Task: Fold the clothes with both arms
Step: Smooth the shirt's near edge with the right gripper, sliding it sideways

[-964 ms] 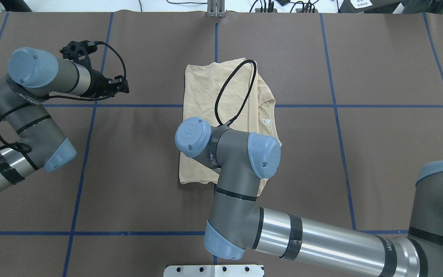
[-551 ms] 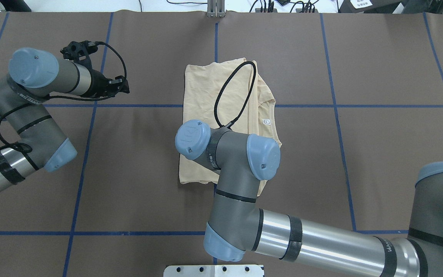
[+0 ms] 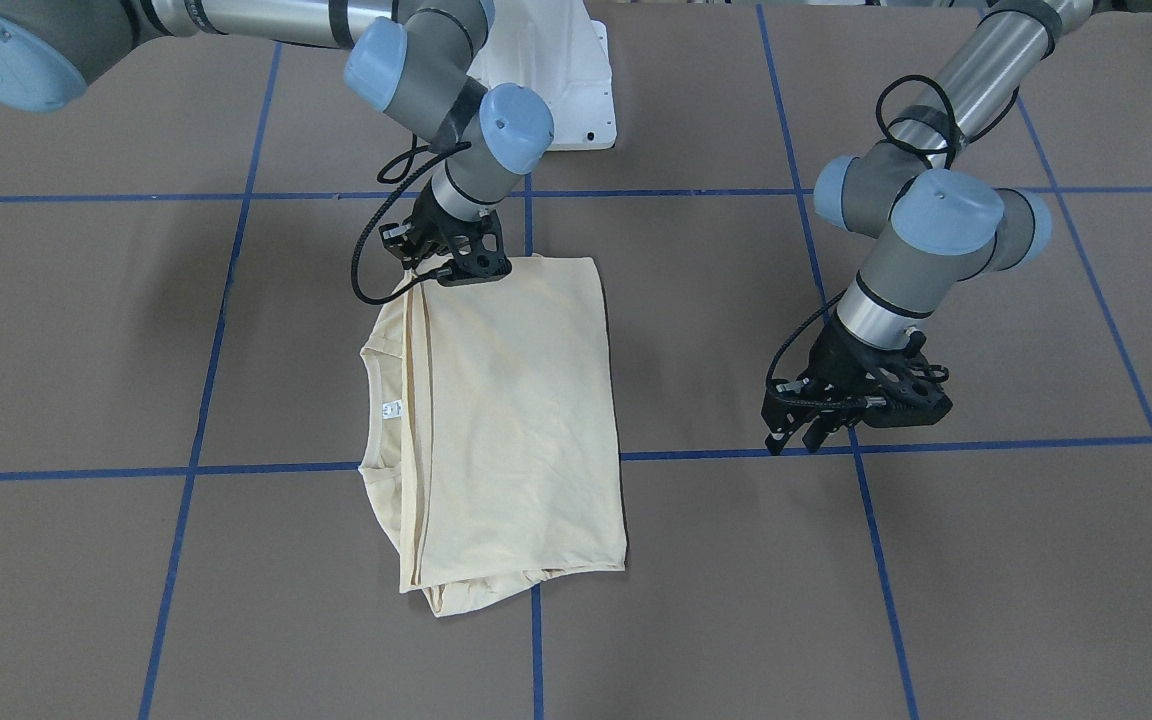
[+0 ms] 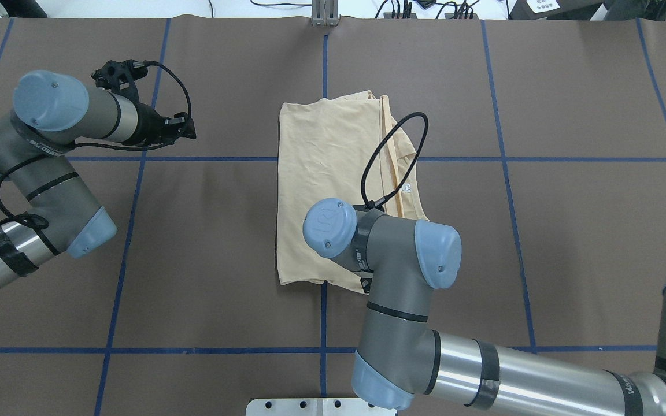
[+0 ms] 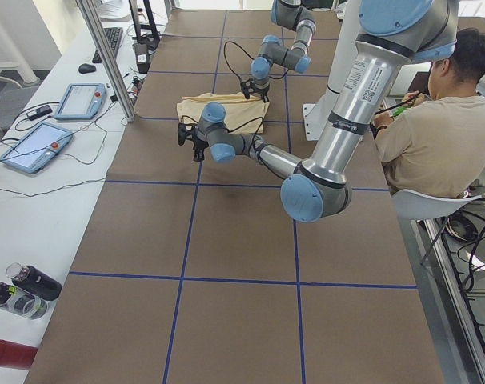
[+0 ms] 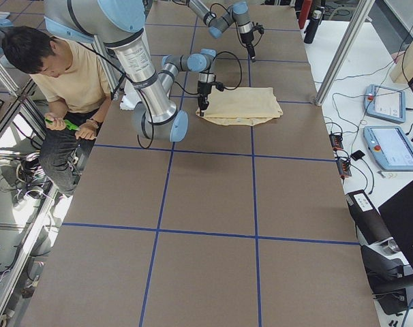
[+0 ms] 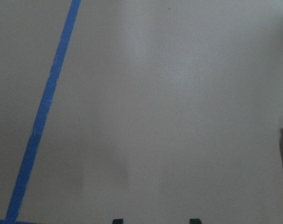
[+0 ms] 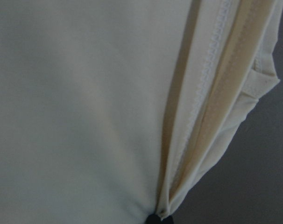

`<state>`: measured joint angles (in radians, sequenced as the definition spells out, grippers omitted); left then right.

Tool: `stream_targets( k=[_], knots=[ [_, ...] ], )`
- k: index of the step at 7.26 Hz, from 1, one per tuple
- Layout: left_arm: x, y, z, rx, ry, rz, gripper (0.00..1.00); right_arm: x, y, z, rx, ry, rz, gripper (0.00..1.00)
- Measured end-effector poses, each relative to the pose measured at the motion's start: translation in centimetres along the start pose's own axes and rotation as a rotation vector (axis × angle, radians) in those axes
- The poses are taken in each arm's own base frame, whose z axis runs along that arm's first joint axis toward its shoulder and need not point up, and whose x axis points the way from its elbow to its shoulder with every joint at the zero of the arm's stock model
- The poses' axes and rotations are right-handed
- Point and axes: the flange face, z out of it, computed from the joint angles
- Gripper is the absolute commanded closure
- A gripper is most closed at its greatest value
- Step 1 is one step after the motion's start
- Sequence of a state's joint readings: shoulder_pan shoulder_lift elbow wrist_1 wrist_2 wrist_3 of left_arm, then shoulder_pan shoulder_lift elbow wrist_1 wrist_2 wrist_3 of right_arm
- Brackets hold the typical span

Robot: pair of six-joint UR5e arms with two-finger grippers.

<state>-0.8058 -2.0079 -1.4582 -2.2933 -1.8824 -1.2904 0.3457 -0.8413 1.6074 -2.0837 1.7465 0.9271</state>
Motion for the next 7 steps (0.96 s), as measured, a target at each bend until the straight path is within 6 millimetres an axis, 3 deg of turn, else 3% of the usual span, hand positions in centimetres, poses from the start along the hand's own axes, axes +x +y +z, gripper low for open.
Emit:
stream_targets(
  k=[1, 2, 3, 4, 6, 7],
  knots=[
    [0.0, -0.1, 0.0, 0.01, -0.002, -0.001, 0.43, 0.6, -0.1, 0.1, 0.005, -0.044, 0.065, 0.84],
    [0.1, -0.3, -0.1, 0.021, -0.003, -0.001, 0.43, 1.5, -0.7, -0.3, 0.001, -0.079, 0.103, 0.64],
    [0.3, -0.3, -0.1, 0.027, -0.002, -0.001, 0.43, 3.0, -1.1, -1.7, 0.007, -0.119, 0.131, 0.58],
    [0.4, -0.4, -0.2, 0.03, -0.001, -0.002, 0.43, 4.8, -0.8, -3.0, 0.02, -0.155, 0.18, 0.4],
    [0.6, -0.4, -0.2, 0.033, 0.0, -0.003, 0.43, 6.6, 0.4, -4.5, 0.046, -0.252, 0.442, 0.33],
    [0.7, -0.4, -0.2, 0.035, 0.0, -0.003, 0.43, 7.0, 0.6, -3.8, 0.06, -0.334, 0.592, 0.32]
  ],
)
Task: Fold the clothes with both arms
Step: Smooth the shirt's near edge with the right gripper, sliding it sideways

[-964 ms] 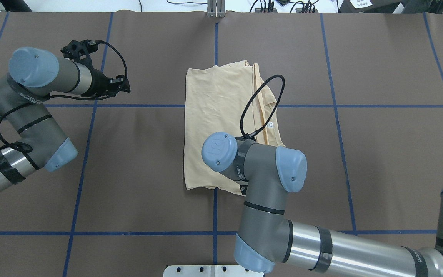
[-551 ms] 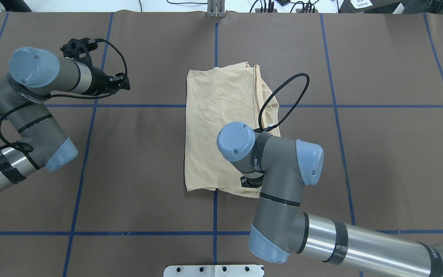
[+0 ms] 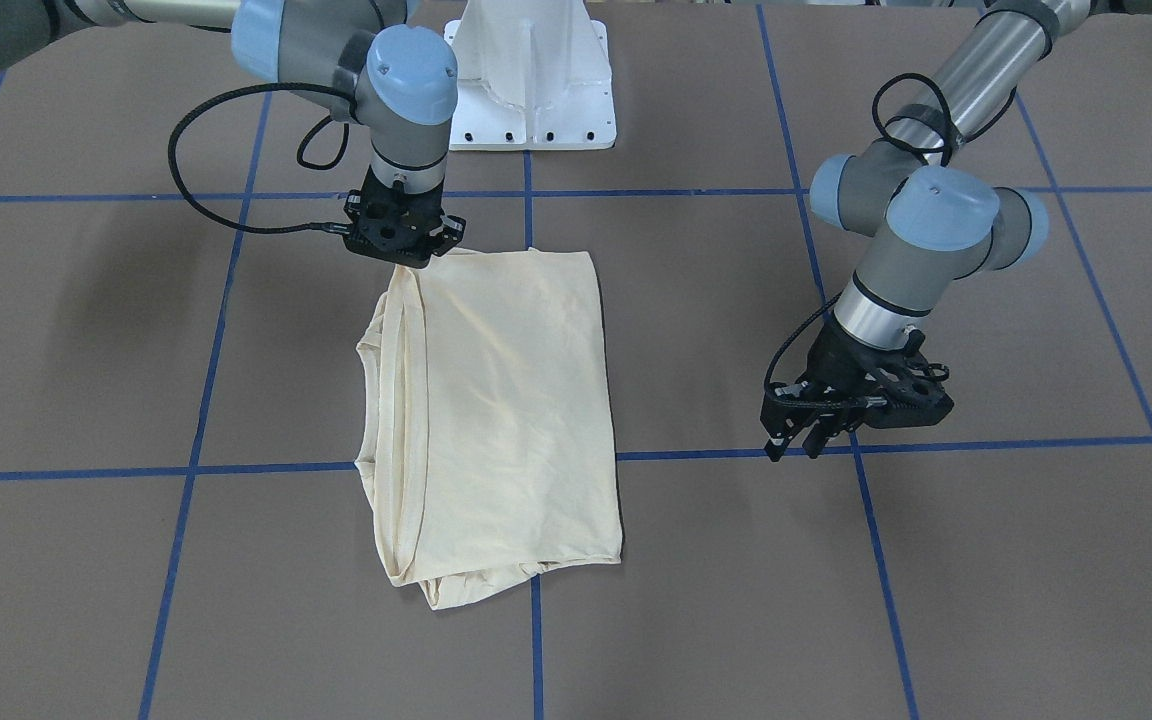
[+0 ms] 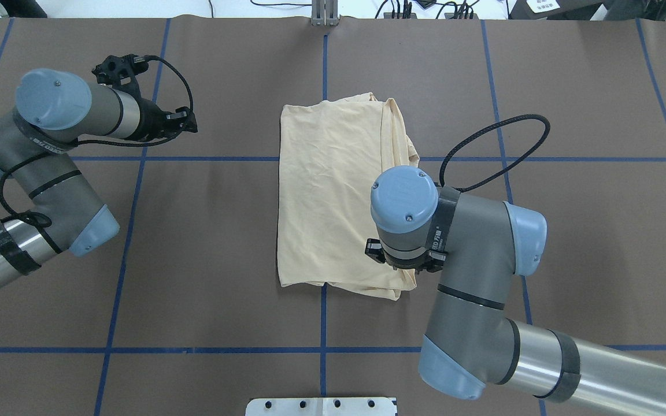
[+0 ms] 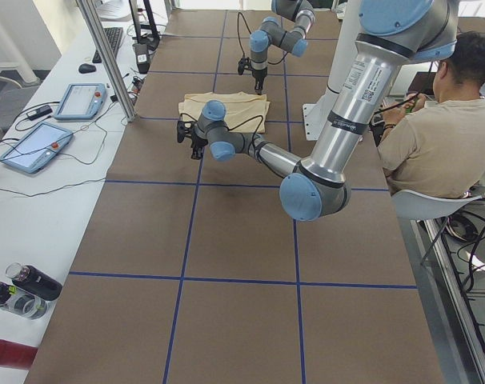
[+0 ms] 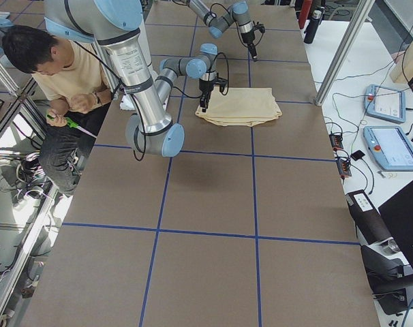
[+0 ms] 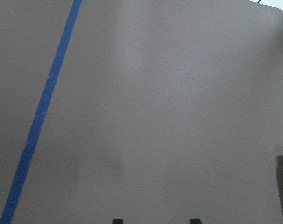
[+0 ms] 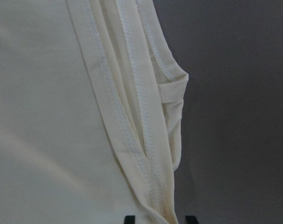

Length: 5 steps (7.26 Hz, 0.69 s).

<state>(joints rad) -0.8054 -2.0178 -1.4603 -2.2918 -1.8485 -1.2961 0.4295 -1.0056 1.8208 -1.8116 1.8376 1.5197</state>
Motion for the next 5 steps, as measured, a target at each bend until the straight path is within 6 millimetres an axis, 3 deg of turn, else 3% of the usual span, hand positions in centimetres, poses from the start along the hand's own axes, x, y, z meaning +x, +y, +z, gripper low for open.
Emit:
stream_targets(
  k=[3, 5],
  knots=[
    [0.3, -0.1, -0.1, 0.004, 0.004, 0.0, 0.43, 1.3, -0.5, 1.0, 0.032, -0.136, 0.351, 0.34],
    [0.4, -0.1, -0.2, 0.005, 0.006, 0.001, 0.43, 1.3, 0.2, 1.6, 0.063, -0.149, 0.485, 0.34]
  ],
)
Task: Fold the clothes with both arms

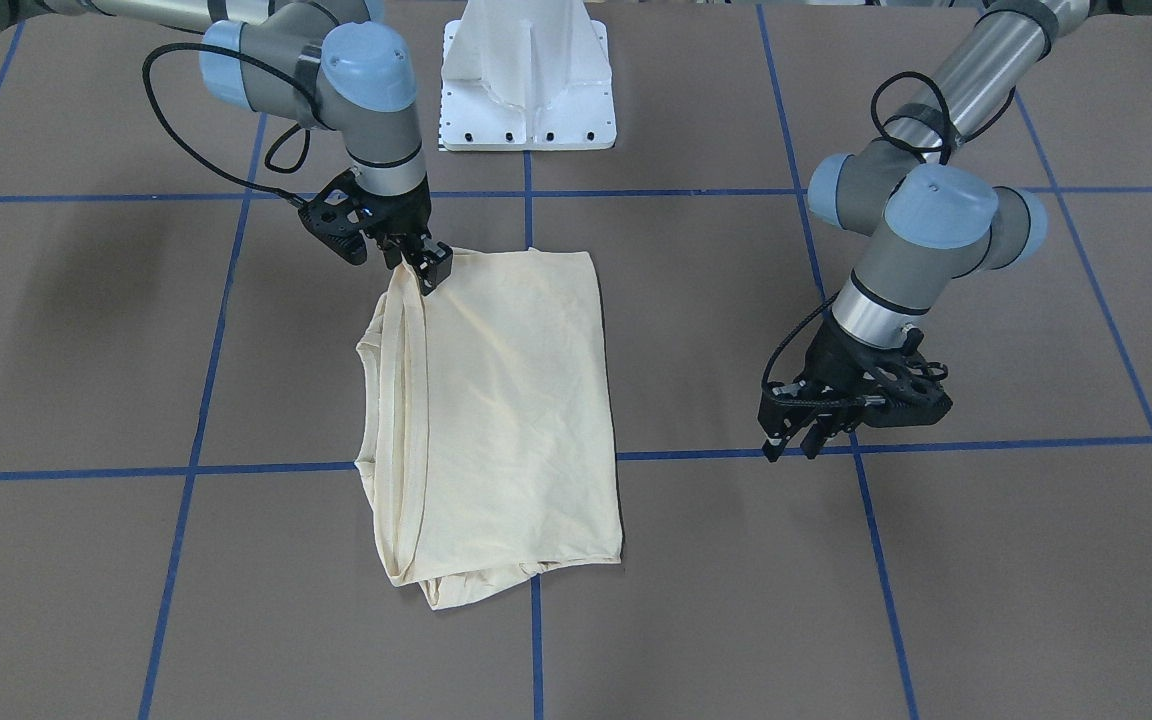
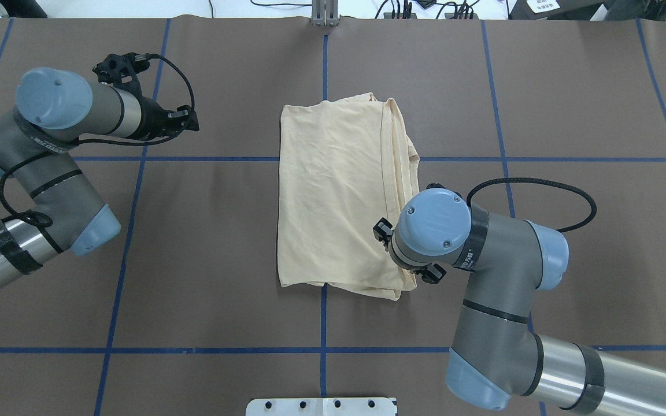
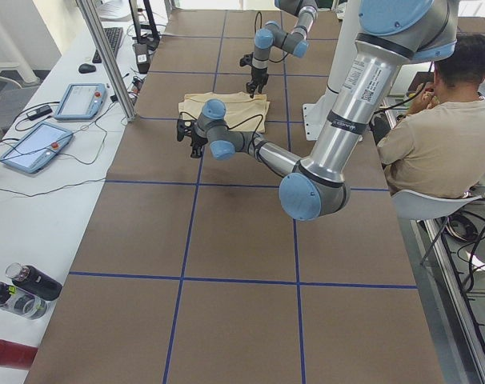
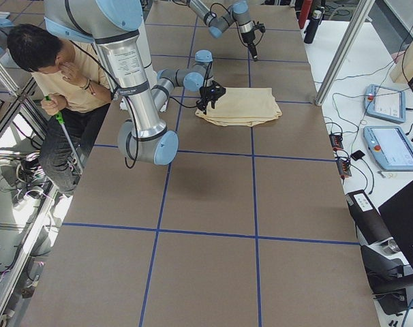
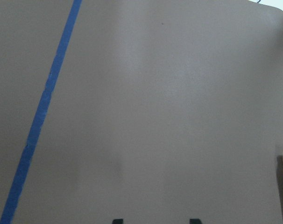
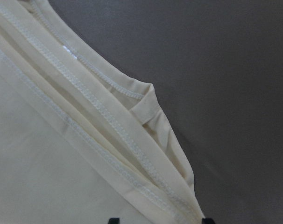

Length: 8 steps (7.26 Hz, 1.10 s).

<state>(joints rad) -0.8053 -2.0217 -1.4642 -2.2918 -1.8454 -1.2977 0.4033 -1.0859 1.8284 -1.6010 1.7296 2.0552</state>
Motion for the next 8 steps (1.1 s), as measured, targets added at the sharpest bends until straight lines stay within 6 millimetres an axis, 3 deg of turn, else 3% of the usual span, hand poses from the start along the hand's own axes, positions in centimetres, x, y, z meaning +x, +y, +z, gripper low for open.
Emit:
stream_targets(
  k=[3, 8],
  knots=[
    [0.3, -0.1, -0.1, 0.001, 0.004, 0.0, 0.43, 1.4, 2.0, 1.3, 0.013, 0.012, 0.09, 0.33],
    [0.5, -0.2, -0.2, 0.011, 0.006, 0.001, 0.43, 2.1, 2.3, 2.0, 0.019, 0.025, 0.119, 0.38]
  ],
)
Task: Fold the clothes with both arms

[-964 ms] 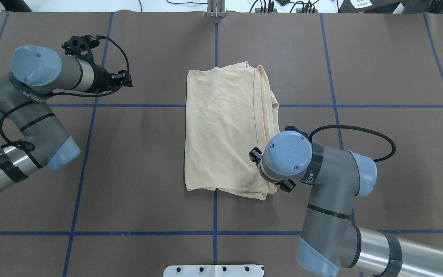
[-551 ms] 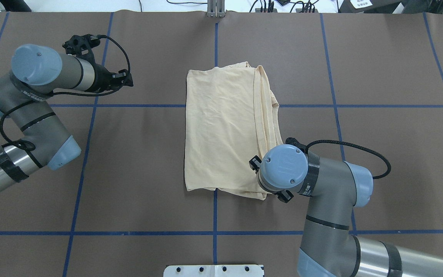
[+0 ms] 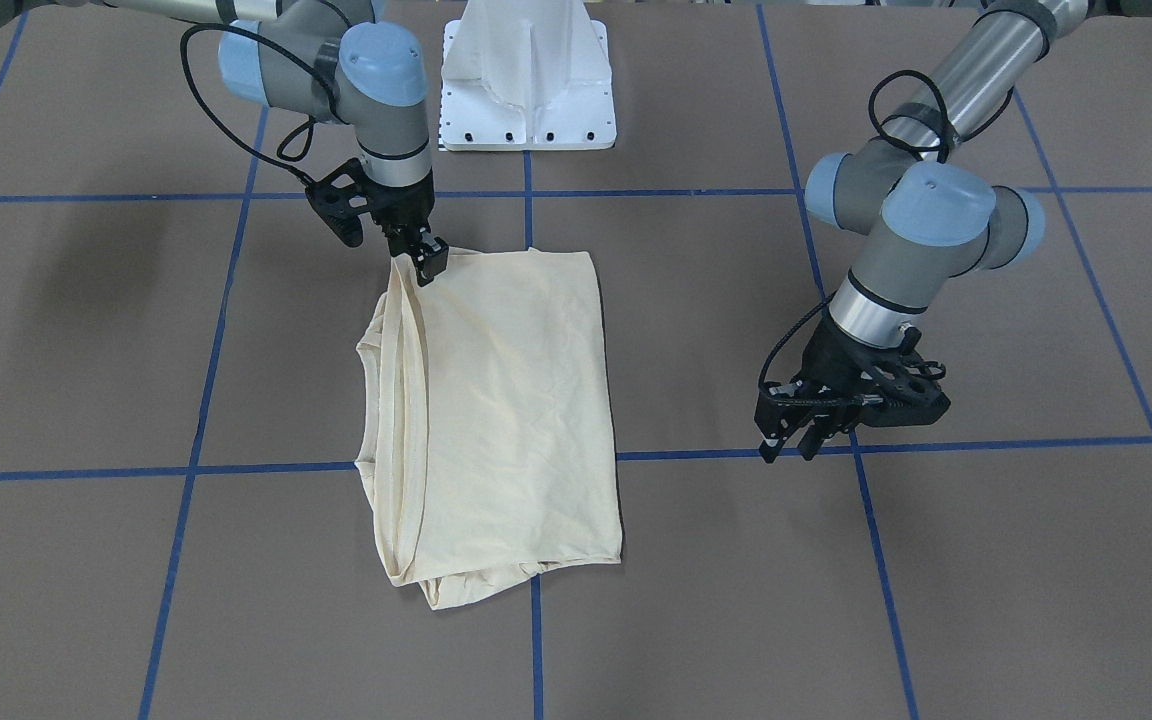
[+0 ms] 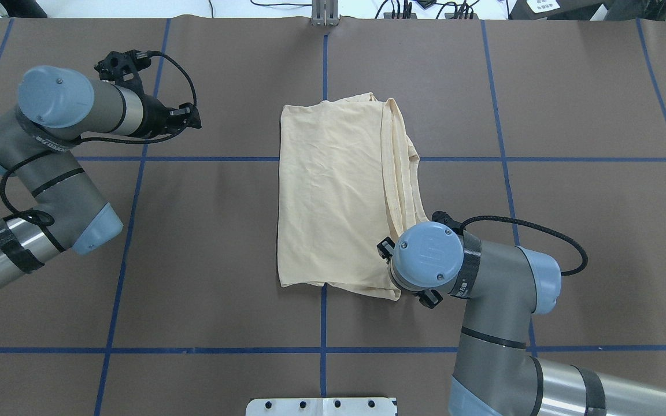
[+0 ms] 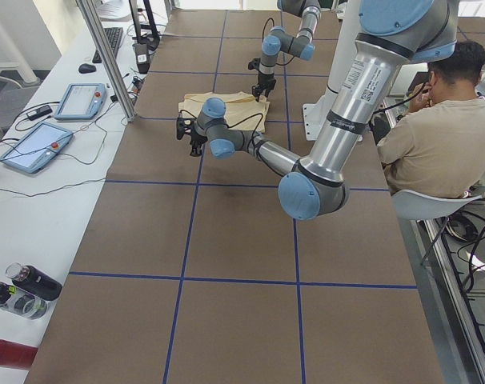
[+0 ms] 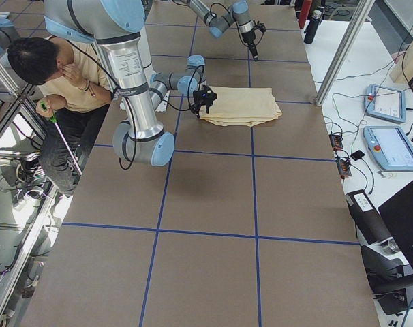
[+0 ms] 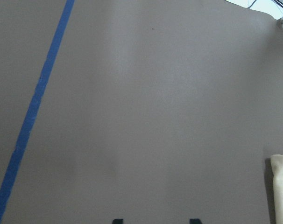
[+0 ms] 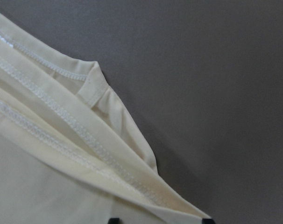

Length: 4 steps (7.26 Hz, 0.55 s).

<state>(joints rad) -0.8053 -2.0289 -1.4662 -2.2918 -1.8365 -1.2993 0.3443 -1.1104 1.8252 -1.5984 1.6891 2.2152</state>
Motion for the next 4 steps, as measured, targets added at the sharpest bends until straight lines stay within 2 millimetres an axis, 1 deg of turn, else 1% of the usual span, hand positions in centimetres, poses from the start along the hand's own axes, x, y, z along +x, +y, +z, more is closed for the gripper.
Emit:
stream_targets(
  k=[2, 4],
  knots=[
    [0.13, -0.04, -0.12, 0.004, 0.002, 0.001, 0.43, -0.01, 0.05, 0.05, 0.0, 0.001, 0.01, 0.53],
    [0.38, -0.02, -0.46, 0.006, 0.009, 0.003, 0.43, 0.02, 0.01, 0.13, 0.001, 0.002, 0.018, 0.59]
  ],
)
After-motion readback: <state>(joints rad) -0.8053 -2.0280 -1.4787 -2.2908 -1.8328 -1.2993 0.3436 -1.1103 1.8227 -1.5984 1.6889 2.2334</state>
